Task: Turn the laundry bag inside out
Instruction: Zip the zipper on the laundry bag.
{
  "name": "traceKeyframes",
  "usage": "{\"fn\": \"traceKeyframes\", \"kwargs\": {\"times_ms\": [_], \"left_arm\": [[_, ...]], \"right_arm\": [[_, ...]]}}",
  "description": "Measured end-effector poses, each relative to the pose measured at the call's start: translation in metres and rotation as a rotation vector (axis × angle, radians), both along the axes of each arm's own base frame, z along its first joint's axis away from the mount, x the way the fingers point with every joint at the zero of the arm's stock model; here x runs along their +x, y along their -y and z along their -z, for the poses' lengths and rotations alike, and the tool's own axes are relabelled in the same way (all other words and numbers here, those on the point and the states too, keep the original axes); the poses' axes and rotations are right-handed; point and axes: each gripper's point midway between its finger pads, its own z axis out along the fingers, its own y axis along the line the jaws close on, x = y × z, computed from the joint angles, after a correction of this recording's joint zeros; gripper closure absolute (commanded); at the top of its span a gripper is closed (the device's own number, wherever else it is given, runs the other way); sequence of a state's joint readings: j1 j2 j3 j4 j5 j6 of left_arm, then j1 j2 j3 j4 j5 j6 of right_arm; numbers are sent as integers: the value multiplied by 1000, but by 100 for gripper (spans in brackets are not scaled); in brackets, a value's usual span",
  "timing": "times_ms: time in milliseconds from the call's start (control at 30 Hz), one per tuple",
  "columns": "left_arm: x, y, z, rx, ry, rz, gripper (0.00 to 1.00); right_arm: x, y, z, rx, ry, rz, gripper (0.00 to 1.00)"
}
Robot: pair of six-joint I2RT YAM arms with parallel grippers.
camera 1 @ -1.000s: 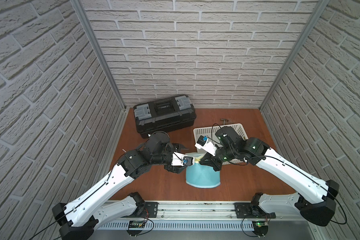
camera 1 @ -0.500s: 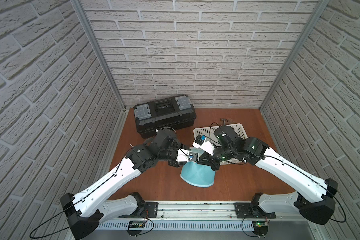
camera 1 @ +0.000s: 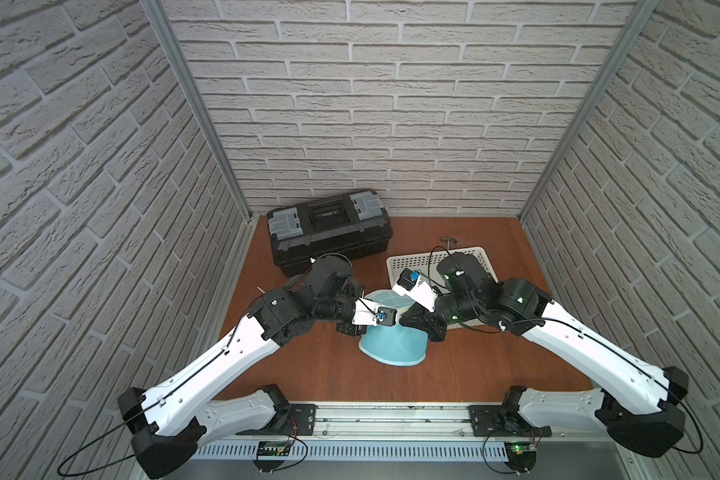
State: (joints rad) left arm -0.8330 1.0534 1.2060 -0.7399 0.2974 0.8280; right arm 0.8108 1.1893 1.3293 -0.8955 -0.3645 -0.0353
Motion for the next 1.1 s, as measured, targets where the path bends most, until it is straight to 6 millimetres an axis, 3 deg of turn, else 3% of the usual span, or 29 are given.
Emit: {"fn": "traceKeyframes", "kwargs": {"times_ms": [200, 500, 567, 633, 700, 933, 1100], "left_arm": [[4, -28, -12, -55, 33, -65, 100], [3, -42, -5, -85, 14, -89, 100], [3, -42, -5, -93, 3, -89, 66], [3, -41, -6, -103, -15, -97, 49], [3, -39, -7, -113, -33, -105, 40], [-9, -5, -6, -136, -118, -34, 26], [-12, 10, 0, -119, -164, -13, 31]], "right_arm": [[2, 25, 0, -8, 8, 63, 97], [4, 32, -3, -4, 20, 83, 97], [5, 32, -2, -8, 19, 85, 97], [4, 35, 3, -29, 3, 92, 97], [3, 36, 6, -48, -18, 92, 97], [3, 14, 0, -52, -22, 38, 97], [1, -1, -4, -39, -22, -2, 97]]}}
